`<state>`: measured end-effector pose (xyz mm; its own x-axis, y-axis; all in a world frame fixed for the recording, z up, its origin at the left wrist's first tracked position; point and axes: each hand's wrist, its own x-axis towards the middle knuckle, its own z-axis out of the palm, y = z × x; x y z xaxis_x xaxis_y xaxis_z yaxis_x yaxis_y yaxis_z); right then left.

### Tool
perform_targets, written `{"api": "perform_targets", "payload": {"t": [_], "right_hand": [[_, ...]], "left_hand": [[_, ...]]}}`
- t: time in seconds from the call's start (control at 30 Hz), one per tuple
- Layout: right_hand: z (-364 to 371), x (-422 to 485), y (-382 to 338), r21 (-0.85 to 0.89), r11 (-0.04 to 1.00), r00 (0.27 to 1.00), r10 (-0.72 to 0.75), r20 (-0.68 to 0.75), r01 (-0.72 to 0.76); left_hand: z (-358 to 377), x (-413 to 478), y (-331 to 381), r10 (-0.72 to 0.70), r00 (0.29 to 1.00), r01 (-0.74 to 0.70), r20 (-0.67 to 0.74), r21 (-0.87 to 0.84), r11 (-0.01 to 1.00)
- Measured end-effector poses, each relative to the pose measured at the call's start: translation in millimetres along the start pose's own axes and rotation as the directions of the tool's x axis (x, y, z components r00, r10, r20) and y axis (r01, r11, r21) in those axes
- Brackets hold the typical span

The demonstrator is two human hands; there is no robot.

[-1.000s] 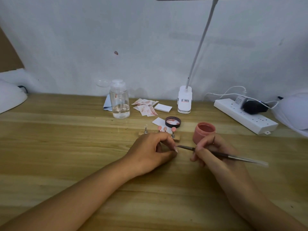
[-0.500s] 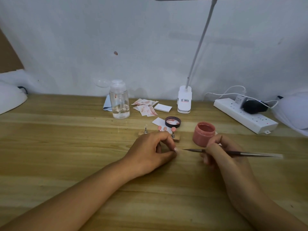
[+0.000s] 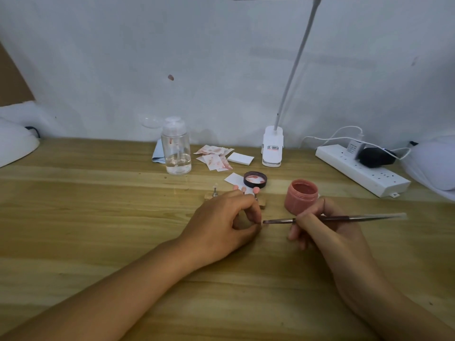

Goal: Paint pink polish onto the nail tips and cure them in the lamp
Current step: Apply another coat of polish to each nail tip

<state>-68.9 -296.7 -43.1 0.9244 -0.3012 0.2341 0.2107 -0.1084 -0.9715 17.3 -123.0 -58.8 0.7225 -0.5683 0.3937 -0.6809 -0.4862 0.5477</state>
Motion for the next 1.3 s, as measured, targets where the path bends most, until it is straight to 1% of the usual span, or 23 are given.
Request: {"api": "perform_targets", "payload": {"t": [0.1, 0.2, 0.3, 0.4, 0.47, 0.5, 0.57, 0.67, 0.83, 0.9, 0.97, 1.03, 1.07, 1.13, 1.2, 1.23, 1.3], "right_hand": [[1.6, -0.5, -0.4, -0.058, 0.998, 1.0, 0.01, 0.018, -0.009], [-0.6, 0.4, 1.1, -0.121, 0.992, 0.998, 0.035, -0.047, -0.04], [-2.4, 0.9, 1.8, -0.086, 0.996, 0.994, 0.026, -0.103, -0.035], [-1.3, -0.8, 0.0, -0.047, 0.999, 0.999, 0.007, -0.05, -0.009], [0.3, -1.0, -1.0, -0.066, 0.998, 1.0, 0.014, 0.001, -0.014], [0.7, -0.4, -0.9, -0.08, 0.997, 1.0, 0.018, -0.002, -0.018], [-0.5, 1.1, 0.9, -0.094, 0.995, 0.998, 0.028, -0.053, -0.033], [-2.1, 1.7, 2.2, -0.061, 0.997, 0.994, 0.037, -0.099, -0.043], [-0.7, -1.2, -0.1, -0.052, 0.998, 1.0, 0.017, -0.008, -0.017], [-0.6, 0.5, 1.1, -0.066, 0.998, 0.999, 0.02, -0.027, -0.022], [-1.5, 2.4, 3.3, -0.055, 0.998, 0.996, 0.029, -0.082, -0.034], [-2.9, 2.8, 3.9, -0.018, 0.999, 0.994, 0.026, -0.107, -0.028], [-3.1, 1.9, 3.2, -0.004, 1.0, 0.995, 0.012, -0.098, -0.012], [-2.4, -0.9, 0.5, -0.002, 1.0, 0.999, -0.017, -0.03, 0.017], [0.0, -3.1, -1.8, -0.033, 0.999, 0.999, -0.016, 0.045, 0.018], [0.8, -3.3, -1.6, -0.059, 0.998, 0.998, -0.008, 0.054, 0.011], [0.1, -1.7, 0.2, -0.092, 0.996, 1.0, 0.008, -0.008, -0.009]], "left_hand": [[0.2, -0.6, 1.1, 0.026, 1.0, -0.026, 0.007, 0.047, 0.999], [1.2, -0.5, 1.9, 0.037, 0.999, -0.037, -0.001, 0.053, 0.998], [2.2, -1.0, 1.7, 0.048, 0.999, -0.047, -0.006, 0.066, 0.997], [2.3, -1.8, 1.6, 0.069, 0.998, -0.068, -0.006, 0.09, 0.994], [2.3, -2.0, 2.1, 0.077, 0.997, -0.077, -0.002, 0.103, 0.992], [2.2, -2.0, 2.2, 0.082, 0.997, -0.081, -0.002, 0.106, 0.991], [2.3, -1.9, 2.4, 0.09, 0.996, -0.09, -0.002, 0.113, 0.99], [2.4, -2.2, 1.8, 0.088, 0.996, -0.087, -0.008, 0.109, 0.99], [2.5, -1.8, 0.6, 0.097, 0.995, -0.095, -0.007, 0.105, 0.99], [3.2, -1.4, -0.4, 0.1, 0.995, -0.098, -0.007, 0.107, 0.989], [4.5, -0.5, -1.5, 0.09, 0.996, -0.089, -0.009, 0.082, 0.993], [5.1, 1.2, -3.6, 0.062, 0.998, -0.062, -0.006, 0.024, 0.998], [5.1, 2.1, -4.9, 0.038, 0.999, -0.038, -0.002, -0.019, 0.999], [5.0, 3.2, -7.3, -0.014, 1.0, 0.015, 0.016, -0.103, 0.995], [5.5, 3.6, -8.6, -0.039, 0.999, 0.042, 0.029, -0.135, 0.99], [5.7, 3.4, -8.5, -0.042, 0.999, 0.046, 0.031, -0.142, 0.989], [5.5, 3.6, -7.7, -0.045, 0.999, 0.049, 0.031, -0.161, 0.986]]}}
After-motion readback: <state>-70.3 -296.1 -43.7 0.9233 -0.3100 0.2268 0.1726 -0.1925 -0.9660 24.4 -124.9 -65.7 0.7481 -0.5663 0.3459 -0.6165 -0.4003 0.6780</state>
